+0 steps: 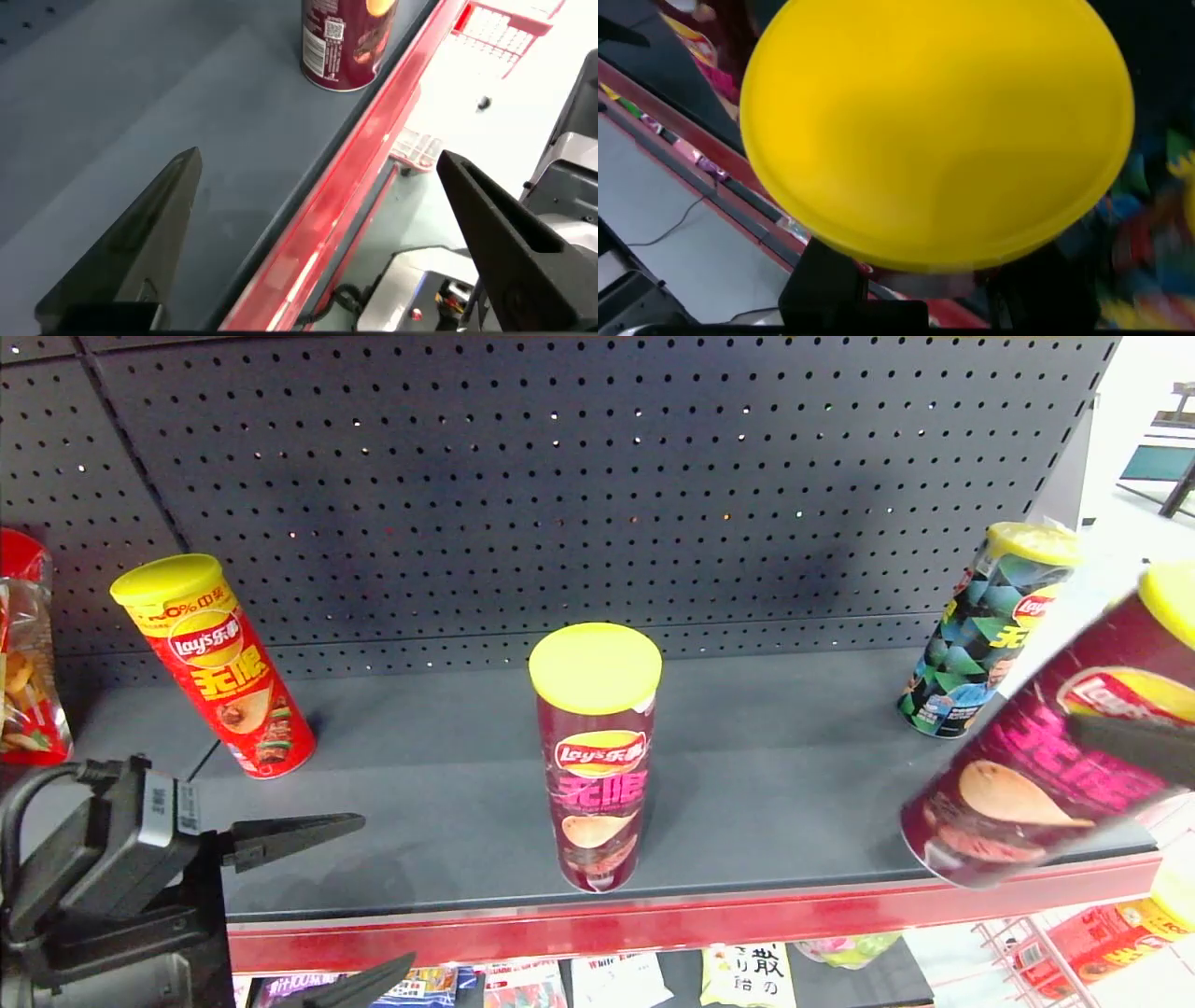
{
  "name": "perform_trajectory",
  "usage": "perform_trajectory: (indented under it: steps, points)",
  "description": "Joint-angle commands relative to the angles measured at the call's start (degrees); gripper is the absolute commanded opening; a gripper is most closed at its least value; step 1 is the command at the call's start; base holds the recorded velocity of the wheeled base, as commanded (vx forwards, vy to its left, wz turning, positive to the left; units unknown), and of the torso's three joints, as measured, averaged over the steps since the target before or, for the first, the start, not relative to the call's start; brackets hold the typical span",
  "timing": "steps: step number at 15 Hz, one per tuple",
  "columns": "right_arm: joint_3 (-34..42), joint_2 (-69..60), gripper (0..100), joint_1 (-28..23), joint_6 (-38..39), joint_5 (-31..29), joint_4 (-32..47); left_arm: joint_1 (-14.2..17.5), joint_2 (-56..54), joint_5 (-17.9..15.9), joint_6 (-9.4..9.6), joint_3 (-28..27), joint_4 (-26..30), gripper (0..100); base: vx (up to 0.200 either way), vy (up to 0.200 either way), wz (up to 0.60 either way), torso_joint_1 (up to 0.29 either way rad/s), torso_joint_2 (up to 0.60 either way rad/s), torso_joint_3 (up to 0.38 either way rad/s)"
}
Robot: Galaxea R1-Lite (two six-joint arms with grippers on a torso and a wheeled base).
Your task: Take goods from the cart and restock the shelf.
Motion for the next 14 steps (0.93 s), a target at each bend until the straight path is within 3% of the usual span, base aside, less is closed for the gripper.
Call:
perform_trajectory:
  steps: [1,14]
  points:
    - [-8.72,14.03,0,5.27,-0.08,0.08,-0.71,0.03,-3.19,1.01,-0.03,0.45,-0.07,100,0.0,0.0,0.0,0.0,0.0,0.0]
    - [-35.79,46.46,0,9.32,-0.17,3.42,-2.99,0.03,-4.77,3.82,-0.12,0.45,0.02,100,0.0,0.0,0.0,0.0,0.0,0.0]
